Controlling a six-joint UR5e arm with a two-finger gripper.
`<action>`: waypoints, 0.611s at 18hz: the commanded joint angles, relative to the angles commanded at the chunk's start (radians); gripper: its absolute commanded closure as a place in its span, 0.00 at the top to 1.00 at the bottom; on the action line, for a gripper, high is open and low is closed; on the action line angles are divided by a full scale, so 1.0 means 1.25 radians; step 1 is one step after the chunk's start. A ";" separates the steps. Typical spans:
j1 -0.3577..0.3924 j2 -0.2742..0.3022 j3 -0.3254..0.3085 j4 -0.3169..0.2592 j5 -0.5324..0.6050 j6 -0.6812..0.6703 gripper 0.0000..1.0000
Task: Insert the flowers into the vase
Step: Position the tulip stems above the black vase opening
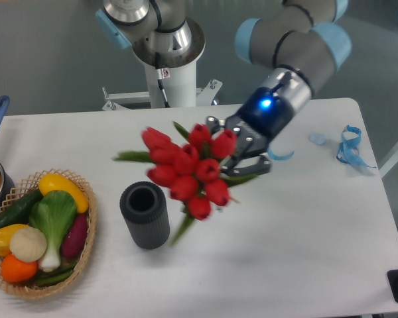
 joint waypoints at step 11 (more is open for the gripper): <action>-0.074 0.058 -0.037 -0.001 -0.021 -0.005 0.13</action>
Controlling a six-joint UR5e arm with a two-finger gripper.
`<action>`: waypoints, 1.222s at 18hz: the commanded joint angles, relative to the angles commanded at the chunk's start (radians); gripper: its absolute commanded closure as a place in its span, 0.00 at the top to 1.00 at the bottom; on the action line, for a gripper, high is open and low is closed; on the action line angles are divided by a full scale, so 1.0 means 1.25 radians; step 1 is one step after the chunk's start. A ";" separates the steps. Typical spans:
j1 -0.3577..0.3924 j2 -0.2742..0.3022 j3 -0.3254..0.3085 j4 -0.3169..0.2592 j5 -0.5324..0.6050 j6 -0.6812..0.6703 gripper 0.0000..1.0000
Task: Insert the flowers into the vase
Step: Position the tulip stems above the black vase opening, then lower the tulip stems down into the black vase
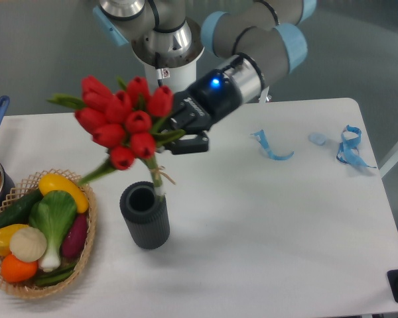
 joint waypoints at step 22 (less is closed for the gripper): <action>-0.011 -0.104 -0.053 0.011 0.075 0.033 0.14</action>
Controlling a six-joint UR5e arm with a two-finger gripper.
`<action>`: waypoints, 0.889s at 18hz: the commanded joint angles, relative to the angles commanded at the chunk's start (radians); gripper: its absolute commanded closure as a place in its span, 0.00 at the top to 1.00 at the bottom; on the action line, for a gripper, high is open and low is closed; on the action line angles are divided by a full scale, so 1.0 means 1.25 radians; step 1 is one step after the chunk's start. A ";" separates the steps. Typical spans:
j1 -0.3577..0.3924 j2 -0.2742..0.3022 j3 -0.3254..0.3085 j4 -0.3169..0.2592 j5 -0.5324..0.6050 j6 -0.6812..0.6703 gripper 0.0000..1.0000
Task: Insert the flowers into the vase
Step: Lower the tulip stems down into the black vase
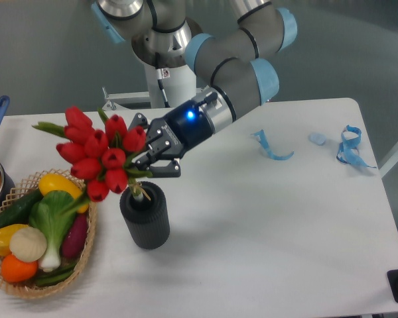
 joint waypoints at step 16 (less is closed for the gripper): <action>0.000 -0.049 -0.075 0.002 0.005 0.158 0.26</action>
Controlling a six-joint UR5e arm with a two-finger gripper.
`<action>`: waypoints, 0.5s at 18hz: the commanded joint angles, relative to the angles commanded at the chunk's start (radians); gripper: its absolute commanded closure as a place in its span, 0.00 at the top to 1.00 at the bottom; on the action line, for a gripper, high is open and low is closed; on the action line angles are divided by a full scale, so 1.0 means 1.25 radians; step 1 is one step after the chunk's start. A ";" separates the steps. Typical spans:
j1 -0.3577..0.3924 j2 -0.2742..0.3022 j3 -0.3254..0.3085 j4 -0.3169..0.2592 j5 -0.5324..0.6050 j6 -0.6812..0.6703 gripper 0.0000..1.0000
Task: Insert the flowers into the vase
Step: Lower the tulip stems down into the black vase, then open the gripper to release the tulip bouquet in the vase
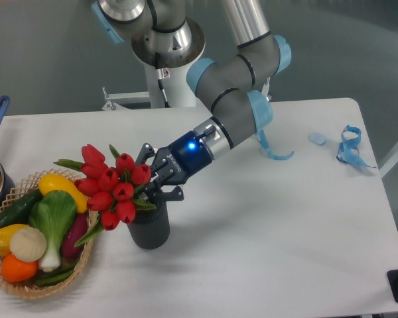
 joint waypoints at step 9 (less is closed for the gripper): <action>0.010 0.006 0.018 0.006 0.075 0.002 0.89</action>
